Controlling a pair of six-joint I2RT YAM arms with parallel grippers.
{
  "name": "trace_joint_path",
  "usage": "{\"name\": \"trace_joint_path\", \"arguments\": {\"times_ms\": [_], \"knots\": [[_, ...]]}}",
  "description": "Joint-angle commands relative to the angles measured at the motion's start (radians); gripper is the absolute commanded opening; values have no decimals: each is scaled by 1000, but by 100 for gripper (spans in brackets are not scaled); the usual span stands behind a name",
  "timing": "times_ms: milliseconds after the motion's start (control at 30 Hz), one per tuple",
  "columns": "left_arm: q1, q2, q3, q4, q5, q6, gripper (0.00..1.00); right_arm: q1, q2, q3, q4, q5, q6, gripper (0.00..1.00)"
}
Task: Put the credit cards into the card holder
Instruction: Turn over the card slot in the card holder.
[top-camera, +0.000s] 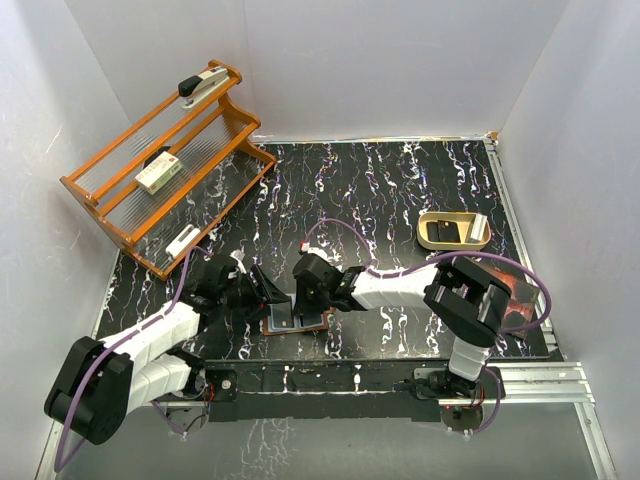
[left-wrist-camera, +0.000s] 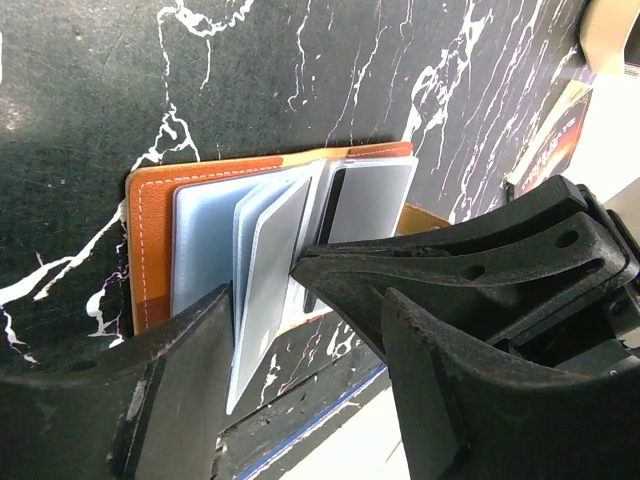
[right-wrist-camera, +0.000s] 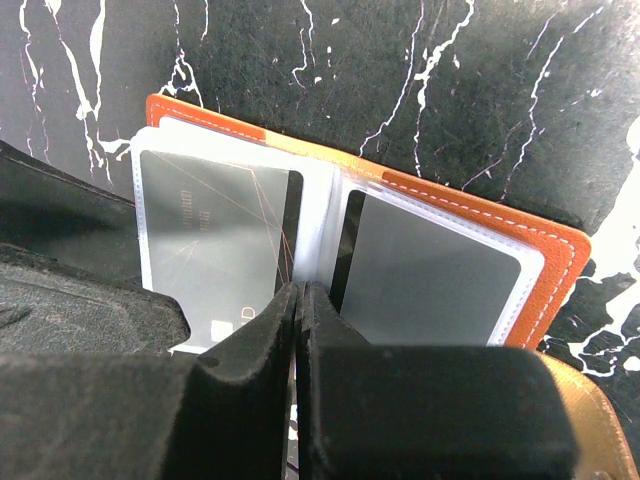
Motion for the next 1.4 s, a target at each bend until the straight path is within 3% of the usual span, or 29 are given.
{"name": "trace_joint_path", "arguments": {"times_ms": [0, 233, 400, 1000, 1367], "knots": [[6, -2, 31, 7, 32, -5, 56, 4, 57, -33, -41, 0, -4, 0], [6, -38, 76, -104, -10, 20, 54, 4, 54, -37, -39, -3, -1, 0], [6, -106, 92, -186, -70, 25, 58, 4, 58, -36, -39, -6, 2, 0], [6, -98, 95, -201, -84, 42, 59, 4, 72, -38, -29, -21, 8, 0], [5, -71, 85, -115, -15, 36, 59, 4, 67, -42, -31, -19, 8, 1]]}}
